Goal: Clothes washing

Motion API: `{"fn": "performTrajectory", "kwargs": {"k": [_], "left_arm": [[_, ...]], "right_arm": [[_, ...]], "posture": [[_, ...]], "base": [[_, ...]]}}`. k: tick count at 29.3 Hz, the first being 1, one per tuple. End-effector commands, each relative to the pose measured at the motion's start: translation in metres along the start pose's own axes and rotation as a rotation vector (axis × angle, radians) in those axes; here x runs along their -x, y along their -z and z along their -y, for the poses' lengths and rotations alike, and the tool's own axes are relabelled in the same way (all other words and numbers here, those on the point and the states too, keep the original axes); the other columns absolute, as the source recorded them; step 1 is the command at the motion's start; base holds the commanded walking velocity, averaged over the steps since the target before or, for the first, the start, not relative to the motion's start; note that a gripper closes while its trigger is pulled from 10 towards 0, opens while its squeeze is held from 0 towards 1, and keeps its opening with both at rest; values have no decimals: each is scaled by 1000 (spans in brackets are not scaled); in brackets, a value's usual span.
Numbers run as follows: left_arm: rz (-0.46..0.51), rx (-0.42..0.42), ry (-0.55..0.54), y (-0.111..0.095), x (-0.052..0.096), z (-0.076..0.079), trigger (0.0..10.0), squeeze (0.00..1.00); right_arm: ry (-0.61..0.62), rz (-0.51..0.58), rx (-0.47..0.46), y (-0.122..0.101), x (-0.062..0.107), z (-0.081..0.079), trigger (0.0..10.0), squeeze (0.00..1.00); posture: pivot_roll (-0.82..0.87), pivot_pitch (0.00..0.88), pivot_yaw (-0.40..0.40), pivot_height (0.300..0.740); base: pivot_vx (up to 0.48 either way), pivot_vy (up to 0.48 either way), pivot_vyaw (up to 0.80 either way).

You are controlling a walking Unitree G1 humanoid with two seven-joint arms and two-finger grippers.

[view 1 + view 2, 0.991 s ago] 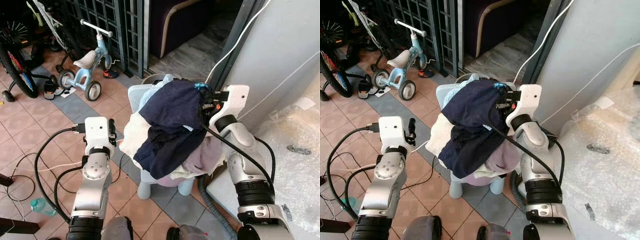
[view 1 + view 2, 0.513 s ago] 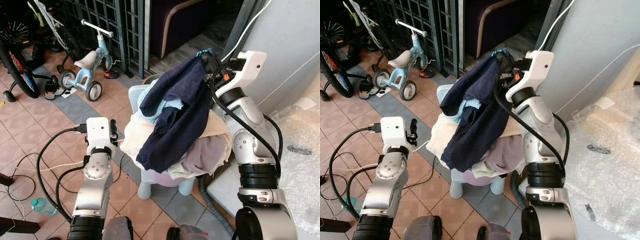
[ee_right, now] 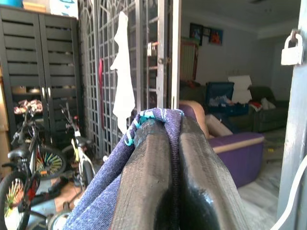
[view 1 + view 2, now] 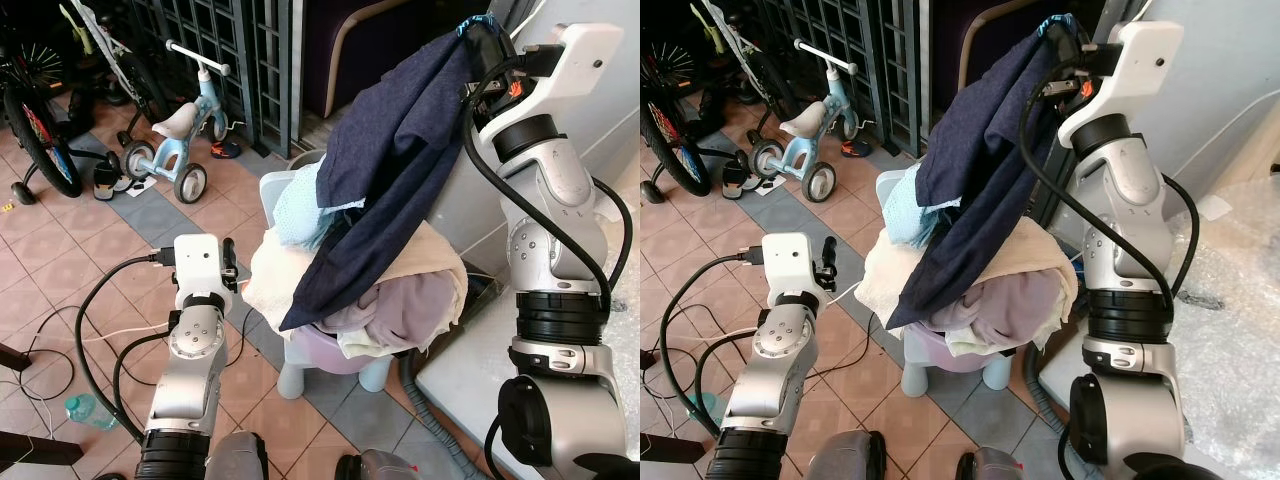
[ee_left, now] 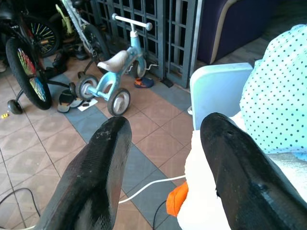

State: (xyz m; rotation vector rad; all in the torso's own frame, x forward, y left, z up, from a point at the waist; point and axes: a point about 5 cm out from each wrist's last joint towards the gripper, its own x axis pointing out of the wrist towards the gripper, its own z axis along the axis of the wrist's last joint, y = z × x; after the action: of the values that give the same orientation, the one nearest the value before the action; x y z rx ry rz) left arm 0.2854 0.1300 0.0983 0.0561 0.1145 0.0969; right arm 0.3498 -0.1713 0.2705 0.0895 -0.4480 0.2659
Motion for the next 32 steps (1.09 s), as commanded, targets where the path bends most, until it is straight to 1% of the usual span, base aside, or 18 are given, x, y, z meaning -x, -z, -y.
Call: {"fn": "performTrajectory", "kwargs": {"k": [1, 4, 6, 18, 21, 26, 30, 32], "left_arm": [[0, -5, -1, 0, 0, 1, 10000, 0], [-2, -4, 2, 1, 0, 1, 10000, 0], [-3, -7, 3, 1, 0, 0, 10000, 0], [0, -12, -7, 0, -2, -2, 10000, 0], [11, -11, -7, -3, -2, -2, 10000, 0], [64, 20, 44, -15, -1, -2, 10000, 0], [73, 29, 35, -15, 2, -7, 10000, 0], [67, 35, 34, -12, 3, -7, 10000, 0]], "right_arm": [[17, 1, 13, 1, 3, 2, 0, 0], [0, -5, 24, 6, 4, -5, 0, 0], [-6, -8, 26, 8, 5, -7, 0, 0], [-4, -16, 27, 11, 5, -8, 0, 0], [-4, -15, 21, 11, 5, -9, 0, 0], [-16, -15, 18, 13, 7, -17, 0, 0], [-20, -26, 5, 17, 9, -21, 0, 0], [-19, -35, -1, 19, 10, -23, 0, 0]], "posture": [[32, 44, -6, 740], [31, 46, -4, 740], [31, 46, -4, 740], [30, 57, -1, 740], [31, 66, 1, 740], [36, 90, 10, 740], [26, 94, -1, 740], [26, 93, -2, 740]], "base": [[-240, 0, 0], [-275, 0, 0], [-296, 0, 0], [-369, 0, 0], [0, 0, 0], [0, 0, 0], [0, 0, 0], [292, -304, 0]]}}
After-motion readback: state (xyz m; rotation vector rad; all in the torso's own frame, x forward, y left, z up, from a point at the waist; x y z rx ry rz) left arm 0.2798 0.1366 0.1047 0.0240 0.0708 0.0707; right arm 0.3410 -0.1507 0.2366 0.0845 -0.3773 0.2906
